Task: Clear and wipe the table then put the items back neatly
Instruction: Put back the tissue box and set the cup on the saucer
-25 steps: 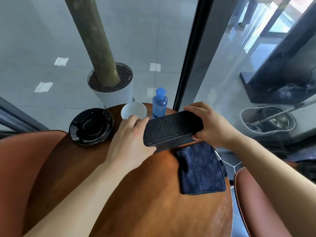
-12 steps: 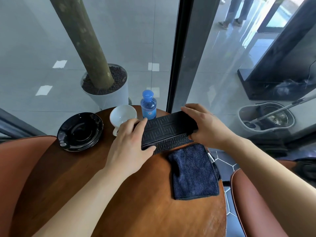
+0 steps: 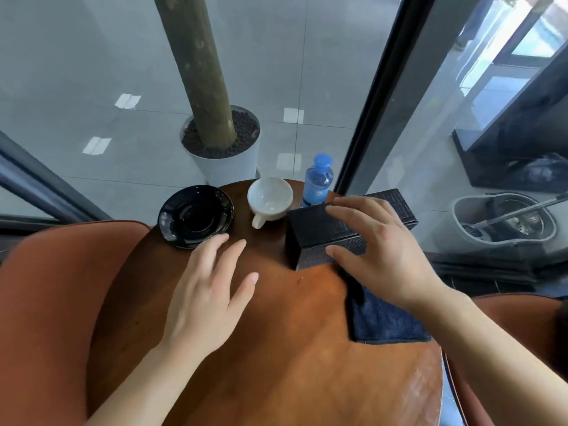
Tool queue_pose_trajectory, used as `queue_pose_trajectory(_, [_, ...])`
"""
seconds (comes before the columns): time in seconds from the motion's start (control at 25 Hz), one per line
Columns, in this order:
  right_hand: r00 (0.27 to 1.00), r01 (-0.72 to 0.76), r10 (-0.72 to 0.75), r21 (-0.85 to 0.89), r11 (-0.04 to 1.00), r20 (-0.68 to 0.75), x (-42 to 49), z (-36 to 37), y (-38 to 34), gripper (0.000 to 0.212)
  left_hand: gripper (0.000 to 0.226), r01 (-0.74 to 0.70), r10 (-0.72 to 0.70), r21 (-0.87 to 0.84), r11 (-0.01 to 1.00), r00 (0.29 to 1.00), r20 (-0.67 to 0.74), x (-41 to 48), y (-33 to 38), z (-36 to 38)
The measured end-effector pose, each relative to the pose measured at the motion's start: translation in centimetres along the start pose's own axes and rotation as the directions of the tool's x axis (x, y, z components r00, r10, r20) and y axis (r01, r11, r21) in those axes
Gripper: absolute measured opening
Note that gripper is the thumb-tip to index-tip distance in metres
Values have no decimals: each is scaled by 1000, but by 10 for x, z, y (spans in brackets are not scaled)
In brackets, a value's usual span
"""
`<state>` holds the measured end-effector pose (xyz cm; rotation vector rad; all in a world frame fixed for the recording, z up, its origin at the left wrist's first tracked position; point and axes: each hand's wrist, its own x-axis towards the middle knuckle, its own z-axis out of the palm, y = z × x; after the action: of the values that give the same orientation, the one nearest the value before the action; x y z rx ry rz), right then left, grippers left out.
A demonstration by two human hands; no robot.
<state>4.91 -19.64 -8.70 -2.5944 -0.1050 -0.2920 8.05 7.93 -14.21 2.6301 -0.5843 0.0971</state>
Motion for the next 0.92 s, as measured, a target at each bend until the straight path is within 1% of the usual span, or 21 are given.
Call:
queue_pose_trajectory(0.08, [996, 65, -62, 41, 997, -59, -1, 17, -31, 44, 60, 31, -35, 93, 995, 999, 38, -33, -33, -1])
queue_pose_trajectory(0.16, [988, 133, -126, 77, 988, -86, -3, 37, -56, 37, 63, 89, -108, 184, 979, 989, 97, -59, -65, 1])
queue_pose_trajectory(0.24, [987, 161, -159, 96, 982, -25, -2, 64, -76, 35, 68, 163, -217, 292, 942, 962, 165, -80, -91, 4])
queue_pose_trajectory(0.28, [989, 144, -147, 103, 984, 23, -1, 79, -84, 36, 71, 193, -269, 335, 922, 943, 198, -88, -101, 6])
queue_pose_trajectory(0.32, [991, 106, -115, 115, 988, 72, 3, 95, -91, 36, 75, 214, -306, 361, 908, 925, 223, -95, -110, 10])
queue_pose_trajectory(0.4, [986, -11, -14, 146, 989, 165, 14, 124, -101, 34, 79, 227, -335, 369, 901, 906, 260, -104, -119, 19])
queue_pose_trajectory(0.52, [943, -248, 214, 112, 962, 254, 43, 152, -110, 31, 78, 218, -320, 378, 900, 919, 232, -111, -123, 28])
queue_pose_trajectory(0.56, [914, -346, 307, 113, 932, 264, 53, 158, -113, 31, 78, 219, -319, 383, 897, 923, 217, -112, -124, 29])
queue_pose_trajectory(0.6, [873, -454, 405, 150, 878, 271, 62, 162, -116, 33, 78, 222, -316, 383, 897, 927, 203, -112, -124, 29])
queue_pose_trajectory(0.64, [815, -569, 505, 223, 792, 284, 72, 167, -119, 34, 77, 224, -311, 377, 899, 931, 189, -112, -125, 30])
queue_pose_trajectory(0.68, [744, -668, 590, 316, 674, 314, 80, 172, -120, 33, 77, 224, -307, 372, 901, 935, 179, -113, -125, 30])
queue_pose_trajectory(0.72, [674, -737, 648, 391, 552, 355, 87, 177, -121, 29, 77, 224, -304, 371, 901, 937, 174, -113, -125, 30])
queue_pose_trajectory(0.76, [622, -774, 679, 434, 461, 390, 92, 183, -120, 24, 77, 222, -301, 373, 901, 938, 169, -112, -124, 31])
queue_pose_trajectory(0.8, [589, -795, 694, 454, 403, 414, 97, 189, -118, 22, 77, 221, -298, 375, 901, 940, 163, -112, -124, 31])
queue_pose_trajectory(0.84, [567, -804, 704, 475, 358, 428, 100, 195, -117, 21, 77, 220, -296, 373, 901, 942, 159, -112, -123, 31])
queue_pose_trajectory(0.92, [550, -798, 718, 522, 300, 428, 105, 204, -115, 18, 76, 219, -292, 368, 904, 944, 155, -112, -124, 31])
